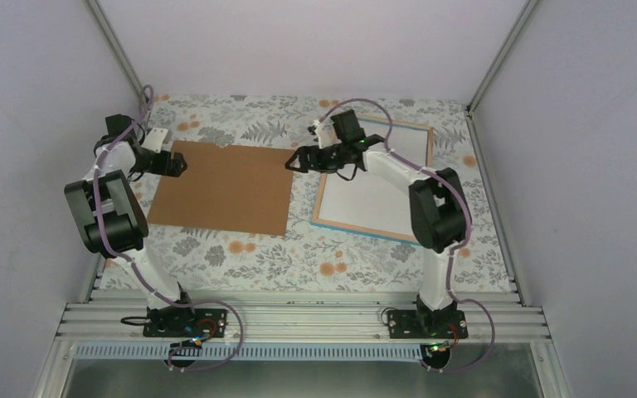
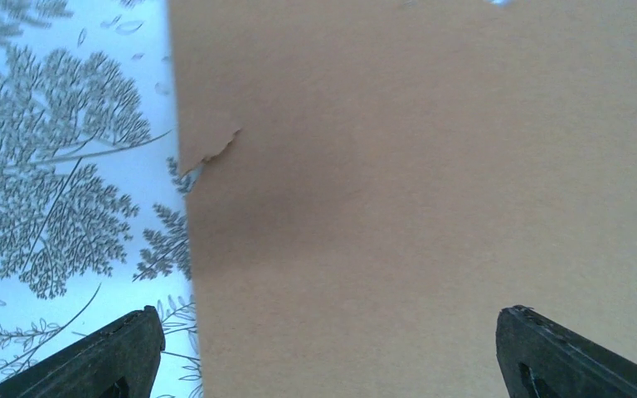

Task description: Put the photo into the frame

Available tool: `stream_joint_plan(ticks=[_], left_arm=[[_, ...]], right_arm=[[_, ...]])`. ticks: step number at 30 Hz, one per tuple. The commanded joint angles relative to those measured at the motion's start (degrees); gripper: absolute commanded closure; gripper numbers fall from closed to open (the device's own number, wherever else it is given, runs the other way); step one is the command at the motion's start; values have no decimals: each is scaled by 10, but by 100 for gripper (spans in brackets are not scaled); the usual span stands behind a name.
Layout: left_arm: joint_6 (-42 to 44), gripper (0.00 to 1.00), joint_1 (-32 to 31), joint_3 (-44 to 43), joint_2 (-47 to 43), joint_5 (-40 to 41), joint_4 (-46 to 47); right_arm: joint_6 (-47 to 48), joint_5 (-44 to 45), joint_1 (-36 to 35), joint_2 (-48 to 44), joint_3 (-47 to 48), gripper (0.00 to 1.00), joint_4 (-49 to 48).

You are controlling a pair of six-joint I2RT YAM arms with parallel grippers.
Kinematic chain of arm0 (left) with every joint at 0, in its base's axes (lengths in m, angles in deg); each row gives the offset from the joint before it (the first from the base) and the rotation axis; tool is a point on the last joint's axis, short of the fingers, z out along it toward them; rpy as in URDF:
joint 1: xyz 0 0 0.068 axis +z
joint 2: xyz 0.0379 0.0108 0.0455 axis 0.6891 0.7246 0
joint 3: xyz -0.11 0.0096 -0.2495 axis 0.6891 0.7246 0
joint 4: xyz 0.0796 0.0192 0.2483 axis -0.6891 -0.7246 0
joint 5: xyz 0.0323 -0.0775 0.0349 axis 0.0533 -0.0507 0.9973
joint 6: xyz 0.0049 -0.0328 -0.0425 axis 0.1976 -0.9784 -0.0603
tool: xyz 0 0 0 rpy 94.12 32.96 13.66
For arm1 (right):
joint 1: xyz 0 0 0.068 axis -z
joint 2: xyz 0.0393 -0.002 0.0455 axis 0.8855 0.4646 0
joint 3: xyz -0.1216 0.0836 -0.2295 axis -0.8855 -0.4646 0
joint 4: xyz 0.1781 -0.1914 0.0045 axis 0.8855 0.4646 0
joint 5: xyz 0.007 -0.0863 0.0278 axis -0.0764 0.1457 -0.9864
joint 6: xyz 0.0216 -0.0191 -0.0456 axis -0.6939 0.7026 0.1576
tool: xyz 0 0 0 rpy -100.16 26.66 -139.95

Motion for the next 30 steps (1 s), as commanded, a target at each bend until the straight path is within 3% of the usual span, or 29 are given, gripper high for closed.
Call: stream_joint_plan(ticks=[1,8,14,21,30], left_arm=[[-57,0,18,-24,32,27,19],[-63,0,49,-37,74,51,32],[-43,0,55,-60,120,-21,-6],[-42,1,52,-20,138,-54,11],[-24,9,30,29,150,-126,-4]], right_arm=[[-130,30,-14,45,45,0,-8],[-160,49,-44,125,104,0,9],[-173,62,-48,152,99,0,7],[-189,48,-52,191,105,0,6],[-158,-34,-52,175,132,0,-43]])
